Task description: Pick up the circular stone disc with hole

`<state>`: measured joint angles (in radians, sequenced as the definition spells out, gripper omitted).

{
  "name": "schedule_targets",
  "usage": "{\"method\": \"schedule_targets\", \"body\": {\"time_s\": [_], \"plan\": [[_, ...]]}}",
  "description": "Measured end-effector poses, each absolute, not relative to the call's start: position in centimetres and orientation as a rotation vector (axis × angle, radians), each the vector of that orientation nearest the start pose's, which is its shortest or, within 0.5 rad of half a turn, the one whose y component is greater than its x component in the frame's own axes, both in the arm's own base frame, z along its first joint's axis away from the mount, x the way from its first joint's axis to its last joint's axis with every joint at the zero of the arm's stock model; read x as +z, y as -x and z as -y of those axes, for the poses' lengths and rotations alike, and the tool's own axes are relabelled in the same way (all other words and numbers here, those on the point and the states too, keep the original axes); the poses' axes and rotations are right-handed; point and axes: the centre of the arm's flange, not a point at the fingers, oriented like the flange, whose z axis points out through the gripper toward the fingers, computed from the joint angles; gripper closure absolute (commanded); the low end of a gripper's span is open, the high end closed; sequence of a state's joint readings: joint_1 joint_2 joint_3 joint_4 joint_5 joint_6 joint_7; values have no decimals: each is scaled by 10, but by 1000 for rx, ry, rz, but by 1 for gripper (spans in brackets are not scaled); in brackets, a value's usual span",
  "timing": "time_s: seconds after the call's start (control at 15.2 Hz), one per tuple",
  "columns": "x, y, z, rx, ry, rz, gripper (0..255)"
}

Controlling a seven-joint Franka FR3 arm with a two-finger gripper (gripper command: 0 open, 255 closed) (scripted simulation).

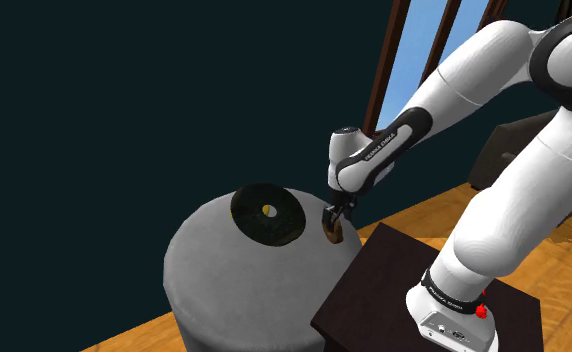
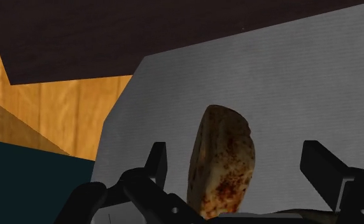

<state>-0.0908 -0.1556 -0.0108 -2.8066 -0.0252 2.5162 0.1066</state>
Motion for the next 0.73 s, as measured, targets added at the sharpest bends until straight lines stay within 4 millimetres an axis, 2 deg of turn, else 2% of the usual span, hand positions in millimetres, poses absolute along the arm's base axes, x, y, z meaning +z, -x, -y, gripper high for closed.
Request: {"method": "schedule_targets", "body": {"time_s": [0.26, 0.33, 0.73], "plan": [[220, -356, 35, 212, 3133, -293, 0], [218, -356, 35, 212, 3133, -293, 255], [216, -357, 36, 208, 3133, -291, 255]]}}
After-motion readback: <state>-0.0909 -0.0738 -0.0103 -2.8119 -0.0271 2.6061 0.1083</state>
